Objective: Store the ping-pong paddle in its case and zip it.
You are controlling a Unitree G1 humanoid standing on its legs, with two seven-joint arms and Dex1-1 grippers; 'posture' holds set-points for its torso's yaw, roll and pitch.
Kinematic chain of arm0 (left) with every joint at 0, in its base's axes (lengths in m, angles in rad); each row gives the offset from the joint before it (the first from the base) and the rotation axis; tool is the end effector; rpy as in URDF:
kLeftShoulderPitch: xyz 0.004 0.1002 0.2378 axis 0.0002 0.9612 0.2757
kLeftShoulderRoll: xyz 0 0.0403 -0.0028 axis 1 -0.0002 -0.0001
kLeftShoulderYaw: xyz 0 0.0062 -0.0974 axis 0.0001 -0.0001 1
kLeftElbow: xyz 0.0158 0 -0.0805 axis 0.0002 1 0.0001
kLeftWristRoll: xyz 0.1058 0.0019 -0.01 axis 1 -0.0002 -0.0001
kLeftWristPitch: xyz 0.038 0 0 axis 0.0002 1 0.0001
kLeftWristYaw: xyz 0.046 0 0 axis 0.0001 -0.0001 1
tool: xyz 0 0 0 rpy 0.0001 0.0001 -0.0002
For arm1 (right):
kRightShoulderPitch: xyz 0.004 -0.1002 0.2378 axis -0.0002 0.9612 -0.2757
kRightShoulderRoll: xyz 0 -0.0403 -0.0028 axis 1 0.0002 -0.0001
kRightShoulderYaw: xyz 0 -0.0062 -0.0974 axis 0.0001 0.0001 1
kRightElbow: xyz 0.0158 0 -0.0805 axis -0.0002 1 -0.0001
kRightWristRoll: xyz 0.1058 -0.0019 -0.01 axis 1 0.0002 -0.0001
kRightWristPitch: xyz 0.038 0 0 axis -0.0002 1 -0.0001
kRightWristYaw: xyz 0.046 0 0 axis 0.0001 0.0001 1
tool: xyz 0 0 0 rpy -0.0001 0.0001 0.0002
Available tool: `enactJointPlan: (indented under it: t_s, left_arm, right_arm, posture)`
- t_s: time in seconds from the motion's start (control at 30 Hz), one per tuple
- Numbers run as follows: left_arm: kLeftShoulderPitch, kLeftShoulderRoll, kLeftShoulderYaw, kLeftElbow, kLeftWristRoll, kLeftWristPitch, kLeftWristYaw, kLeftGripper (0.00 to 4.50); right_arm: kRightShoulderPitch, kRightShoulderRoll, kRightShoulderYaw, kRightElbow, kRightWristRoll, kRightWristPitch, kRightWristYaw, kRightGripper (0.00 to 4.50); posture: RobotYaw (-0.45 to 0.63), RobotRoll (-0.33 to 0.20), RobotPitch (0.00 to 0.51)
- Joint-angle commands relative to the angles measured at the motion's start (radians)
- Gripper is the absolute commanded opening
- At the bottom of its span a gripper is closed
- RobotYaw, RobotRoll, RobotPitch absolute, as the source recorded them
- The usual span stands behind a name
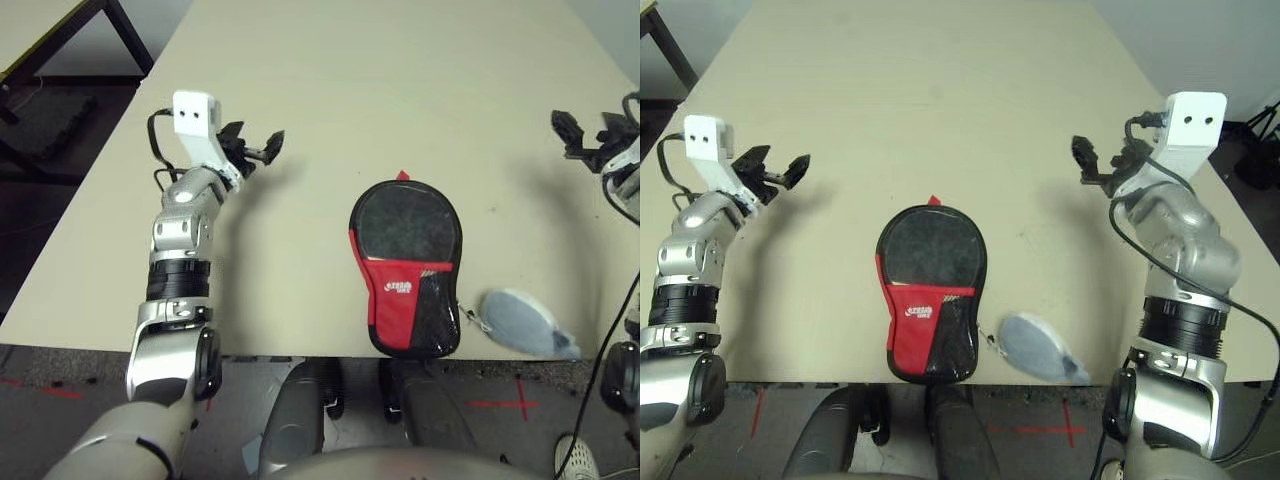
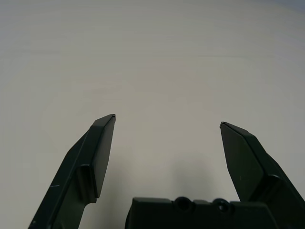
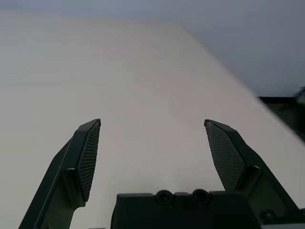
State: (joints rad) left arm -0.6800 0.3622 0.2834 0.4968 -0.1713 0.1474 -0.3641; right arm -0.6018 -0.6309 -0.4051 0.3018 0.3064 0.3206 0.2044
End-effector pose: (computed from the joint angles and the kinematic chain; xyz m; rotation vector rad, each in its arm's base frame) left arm 0.3169 0.2459 0.1535 0.0200 -0.1027 -0.1324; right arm 0.2759 -0.3165 0.2068 -0.0657 -0.1741 -0.1929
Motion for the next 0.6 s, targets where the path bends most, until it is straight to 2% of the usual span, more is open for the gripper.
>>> enactJointPlan:
  t_s: [0.03,0.2,0.37,0.6]
  left_arm:
    - [0.034,-0.004,0.002,0.076,0.012,-0.097,0.033,4.50]
    - [0.037,0.001,0.001,0.145,0.018,-0.161,0.062,4.50]
    - [0.041,0.001,-0.010,0.210,0.024,-0.220,0.069,4.50]
    - [0.030,-0.004,-0.013,0.260,0.024,-0.249,0.109,4.50]
  right_arm:
    - [0.010,0.001,-0.049,0.140,-0.035,-0.132,-0.045,4.48]
    - [-0.020,-0.017,-0.056,0.272,-0.035,-0.198,-0.031,4.48]
    - [-0.032,-0.030,-0.046,0.376,-0.030,-0.229,0.031,4.48]
    - [0.004,-0.023,-0.046,0.407,-0.032,-0.263,0.058,4.48]
  posture:
    - [-0.10,0.000,0.192]
    - [-0.11,0.000,0.207]
    - [-0.12,0.000,0.197]
    - [-0.15,0.000,0.198]
